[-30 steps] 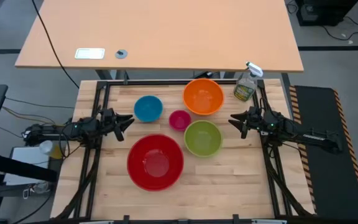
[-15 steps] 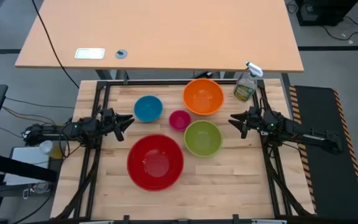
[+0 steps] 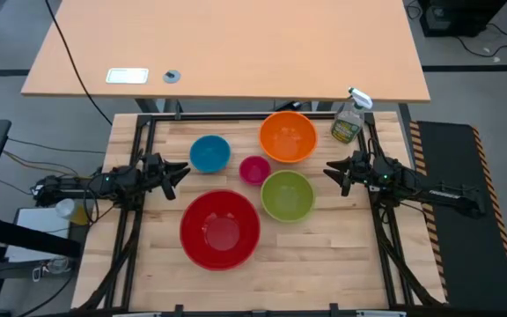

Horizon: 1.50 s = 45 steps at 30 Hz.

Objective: Nest bowls inside each other
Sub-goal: Stack the orange bowl on top of the red bowl

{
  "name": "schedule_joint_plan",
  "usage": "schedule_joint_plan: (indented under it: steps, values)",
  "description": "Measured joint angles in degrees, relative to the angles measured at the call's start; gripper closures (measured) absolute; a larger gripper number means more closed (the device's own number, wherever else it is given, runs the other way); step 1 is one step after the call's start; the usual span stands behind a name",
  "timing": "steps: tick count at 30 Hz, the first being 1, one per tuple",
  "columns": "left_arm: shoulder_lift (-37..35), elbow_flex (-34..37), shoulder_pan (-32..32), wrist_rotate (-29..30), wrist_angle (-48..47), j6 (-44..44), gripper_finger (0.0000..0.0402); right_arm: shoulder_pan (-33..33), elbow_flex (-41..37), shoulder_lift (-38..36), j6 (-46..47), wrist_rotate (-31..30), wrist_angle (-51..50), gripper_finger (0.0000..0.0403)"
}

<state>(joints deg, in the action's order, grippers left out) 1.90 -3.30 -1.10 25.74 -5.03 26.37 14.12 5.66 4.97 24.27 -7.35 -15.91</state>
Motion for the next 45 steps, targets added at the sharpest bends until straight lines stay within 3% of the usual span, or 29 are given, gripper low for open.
schedule_joint_plan:
  steps: [14,19,25,29,33,38,45]
  values:
    - [-0.01,0.14,0.02,0.48,16.31,0.47,0.0257,-0.01,0.00,-0.01,0.00,-0.02,0.01,0.0210]
    - [-0.01,0.07,0.02,0.58,18.16,0.80,0.0257,0.01,-0.01,0.01,0.00,-0.12,0.81,0.0210]
    - [0.01,0.07,0.02,0.60,18.57,7.44,0.0257,-0.01,0.01,0.01,7.79,-3.83,19.18,0.0210]
    - [0.00,0.05,0.02,0.60,18.64,10.33,0.0257,-0.01,0.01,0.01,5.97,-10.63,30.27,0.0210]
    - [0.00,0.03,-0.02,0.58,18.77,12.08,0.0257,-0.01,0.01,0.01,6.60,-14.15,34.05,0.0210]
    - [0.01,-0.01,0.05,0.60,19.73,17.38,0.0257,-0.01,0.01,0.19,15.77,-15.73,34.36,0.0210]
    - [-0.01,-0.04,1.18,0.61,31.53,14.10,0.0257,-0.01,0.01,2.62,25.84,-17.03,39.01,0.0210]
